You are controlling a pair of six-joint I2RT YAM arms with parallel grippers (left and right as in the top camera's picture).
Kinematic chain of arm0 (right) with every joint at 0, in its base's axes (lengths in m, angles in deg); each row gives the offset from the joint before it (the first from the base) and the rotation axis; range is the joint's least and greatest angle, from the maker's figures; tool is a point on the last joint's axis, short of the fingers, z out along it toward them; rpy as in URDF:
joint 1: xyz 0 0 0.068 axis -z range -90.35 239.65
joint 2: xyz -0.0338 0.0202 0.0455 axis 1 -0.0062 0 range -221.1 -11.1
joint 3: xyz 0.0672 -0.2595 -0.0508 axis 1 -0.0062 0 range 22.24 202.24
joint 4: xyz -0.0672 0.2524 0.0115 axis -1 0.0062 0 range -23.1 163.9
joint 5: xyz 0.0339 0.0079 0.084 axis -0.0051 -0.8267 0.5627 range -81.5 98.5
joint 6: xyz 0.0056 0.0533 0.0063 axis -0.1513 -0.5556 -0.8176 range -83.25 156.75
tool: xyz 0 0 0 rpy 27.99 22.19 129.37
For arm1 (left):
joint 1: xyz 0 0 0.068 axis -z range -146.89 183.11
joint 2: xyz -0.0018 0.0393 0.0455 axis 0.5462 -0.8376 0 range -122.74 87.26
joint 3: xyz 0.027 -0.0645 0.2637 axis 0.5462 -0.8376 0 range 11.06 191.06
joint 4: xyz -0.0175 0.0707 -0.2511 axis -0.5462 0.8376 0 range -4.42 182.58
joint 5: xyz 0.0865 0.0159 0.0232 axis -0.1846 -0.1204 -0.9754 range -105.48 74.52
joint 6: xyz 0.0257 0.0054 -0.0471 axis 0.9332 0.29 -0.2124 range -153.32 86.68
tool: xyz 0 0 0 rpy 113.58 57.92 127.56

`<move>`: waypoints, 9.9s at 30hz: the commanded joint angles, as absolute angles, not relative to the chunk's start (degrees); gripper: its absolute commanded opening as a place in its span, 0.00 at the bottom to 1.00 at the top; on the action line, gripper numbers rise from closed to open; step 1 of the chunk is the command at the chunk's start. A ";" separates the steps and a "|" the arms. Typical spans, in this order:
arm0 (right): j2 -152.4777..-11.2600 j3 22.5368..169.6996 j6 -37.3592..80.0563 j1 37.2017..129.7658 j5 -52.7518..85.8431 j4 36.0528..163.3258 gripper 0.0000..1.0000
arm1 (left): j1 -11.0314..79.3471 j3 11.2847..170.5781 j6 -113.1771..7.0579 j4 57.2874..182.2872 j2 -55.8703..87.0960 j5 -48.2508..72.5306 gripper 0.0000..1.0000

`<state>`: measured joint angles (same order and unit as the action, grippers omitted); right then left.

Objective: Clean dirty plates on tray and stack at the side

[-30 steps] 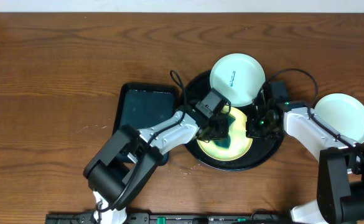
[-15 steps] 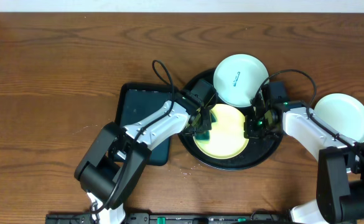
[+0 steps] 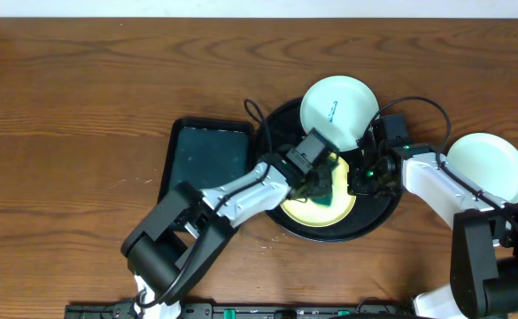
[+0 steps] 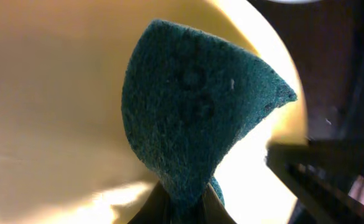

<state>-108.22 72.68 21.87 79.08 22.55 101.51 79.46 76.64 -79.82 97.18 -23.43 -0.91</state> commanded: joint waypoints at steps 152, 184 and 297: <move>-82.67 78.03 30.09 44.39 -41.98 103.70 0.01 | 44.38 78.82 -52.41 139.27 9.39 2.50 0.81; -95.23 78.03 11.51 135.97 14.31 102.98 0.01 | 44.38 78.82 -52.41 139.27 9.39 2.50 0.81; -87.89 78.38 27.97 79.10 18.44 105.10 0.31 | 44.81 72.35 -59.12 134.38 -5.18 -9.52 0.74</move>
<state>-87.80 77.99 27.42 78.62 17.76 104.97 44.57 73.88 -57.05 136.26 0.13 -10.09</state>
